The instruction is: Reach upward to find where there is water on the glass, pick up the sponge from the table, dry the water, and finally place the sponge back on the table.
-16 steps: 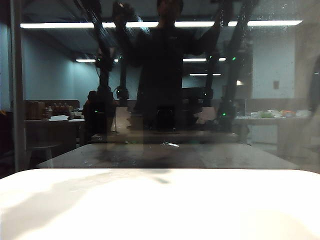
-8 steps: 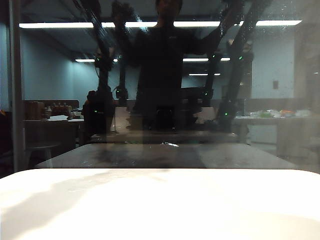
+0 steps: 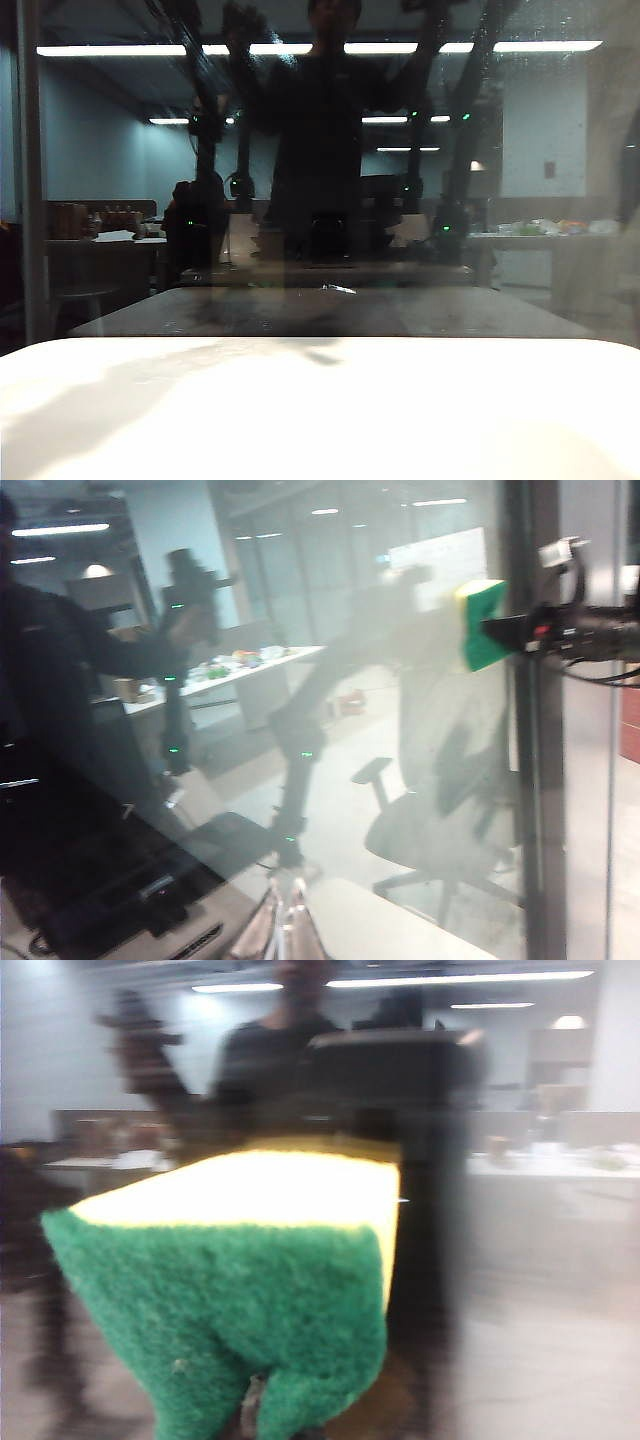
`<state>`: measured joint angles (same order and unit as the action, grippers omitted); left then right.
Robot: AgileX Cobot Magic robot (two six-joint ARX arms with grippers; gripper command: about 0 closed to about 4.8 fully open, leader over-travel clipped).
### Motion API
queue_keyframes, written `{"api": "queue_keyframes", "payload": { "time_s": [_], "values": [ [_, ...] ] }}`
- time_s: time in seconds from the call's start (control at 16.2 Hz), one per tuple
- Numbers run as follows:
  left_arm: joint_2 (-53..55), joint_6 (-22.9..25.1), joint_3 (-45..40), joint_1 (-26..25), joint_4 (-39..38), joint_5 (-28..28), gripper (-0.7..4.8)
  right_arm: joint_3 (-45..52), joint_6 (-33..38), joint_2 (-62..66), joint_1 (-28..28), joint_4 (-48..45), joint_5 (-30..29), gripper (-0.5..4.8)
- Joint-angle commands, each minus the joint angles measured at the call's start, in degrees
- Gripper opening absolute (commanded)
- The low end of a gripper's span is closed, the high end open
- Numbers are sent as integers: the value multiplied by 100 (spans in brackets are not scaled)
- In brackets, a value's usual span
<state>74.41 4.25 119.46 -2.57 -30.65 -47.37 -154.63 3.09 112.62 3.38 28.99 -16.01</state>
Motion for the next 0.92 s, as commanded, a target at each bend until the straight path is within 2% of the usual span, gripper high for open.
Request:
{"api": "queue_keyframes", "payload": {
  "time_s": [0.06, 0.37, 0.49, 0.62, 0.74, 0.92],
  "values": [
    [-28, -17, 26, -4, 74, -2, -6, 15, -66, 166, -542, -4, -44, -6],
    [-42, -17, 26, -4, 74, 0, -6, 17, -452, 570, -1672, 260, 223, -6],
    [-52, -17, 26, -4, 74, 0, -6, 17, -507, 638, -1880, 275, 391, -6],
    [-52, -17, 26, -4, 74, 0, -6, 15, -507, 636, -1899, 334, 417, -6],
    [-52, -17, 26, -4, 79, 0, -6, 9, -570, 632, -1873, 601, 782, -6],
    [-50, -17, 26, -4, 77, 4, -6, 7, -852, 562, -1443, 874, 1014, -6]
  ]
}}
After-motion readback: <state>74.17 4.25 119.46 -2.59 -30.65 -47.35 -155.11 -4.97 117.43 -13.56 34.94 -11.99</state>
